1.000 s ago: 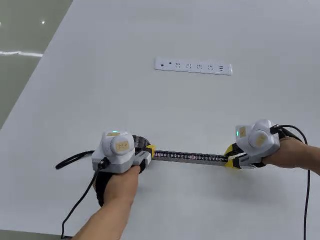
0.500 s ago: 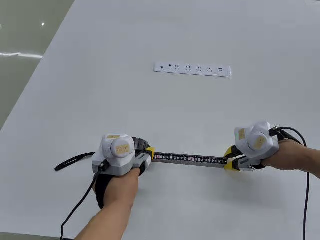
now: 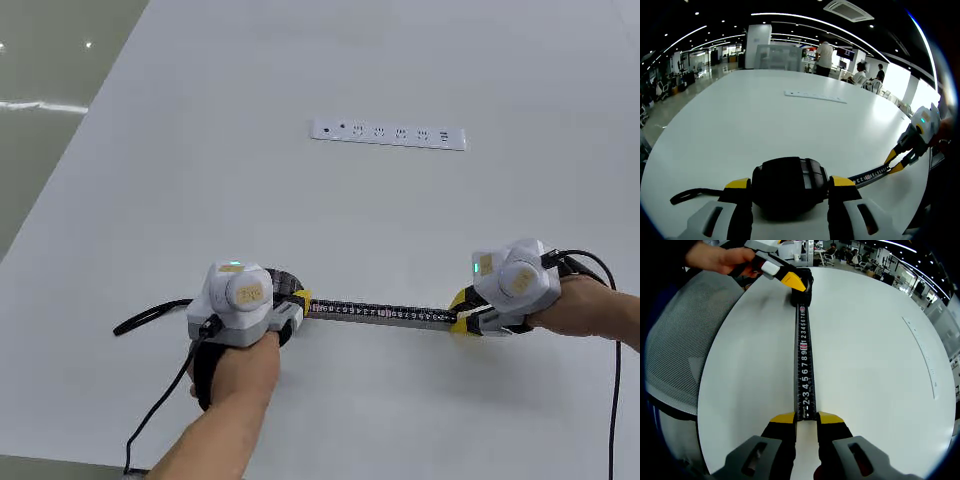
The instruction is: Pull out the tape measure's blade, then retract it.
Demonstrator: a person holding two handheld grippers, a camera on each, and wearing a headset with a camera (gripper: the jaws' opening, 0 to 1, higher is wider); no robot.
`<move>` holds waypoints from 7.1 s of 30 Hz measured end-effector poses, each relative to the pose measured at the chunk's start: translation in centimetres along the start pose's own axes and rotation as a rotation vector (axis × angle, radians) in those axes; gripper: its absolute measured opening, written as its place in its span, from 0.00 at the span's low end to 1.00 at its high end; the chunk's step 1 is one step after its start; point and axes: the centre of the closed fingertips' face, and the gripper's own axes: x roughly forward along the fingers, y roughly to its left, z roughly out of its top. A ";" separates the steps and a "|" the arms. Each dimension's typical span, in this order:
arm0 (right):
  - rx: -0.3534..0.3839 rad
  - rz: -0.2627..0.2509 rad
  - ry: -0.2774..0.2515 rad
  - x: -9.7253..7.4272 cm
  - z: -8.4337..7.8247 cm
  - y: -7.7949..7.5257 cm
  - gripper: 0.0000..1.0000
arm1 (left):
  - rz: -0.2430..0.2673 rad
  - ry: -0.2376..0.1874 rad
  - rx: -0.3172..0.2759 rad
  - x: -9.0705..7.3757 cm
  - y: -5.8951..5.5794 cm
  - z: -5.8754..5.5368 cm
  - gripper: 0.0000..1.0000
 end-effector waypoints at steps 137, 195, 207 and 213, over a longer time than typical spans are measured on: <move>-0.035 0.057 -0.151 6.3 13.3 0.7 0.12 | -0.102 0.000 -0.044 -0.4 0.1 0.0 0.54; -0.044 0.059 -0.192 9.0 18.9 1.1 0.12 | -0.118 0.001 -0.056 -0.3 0.3 0.0 0.54; -0.002 0.032 -0.179 9.0 18.9 1.0 0.12 | -0.116 0.001 -0.055 -0.4 0.2 0.0 0.54; 0.002 0.032 -0.175 9.0 18.9 1.0 0.13 | -0.112 0.000 -0.052 -0.4 0.2 0.0 0.54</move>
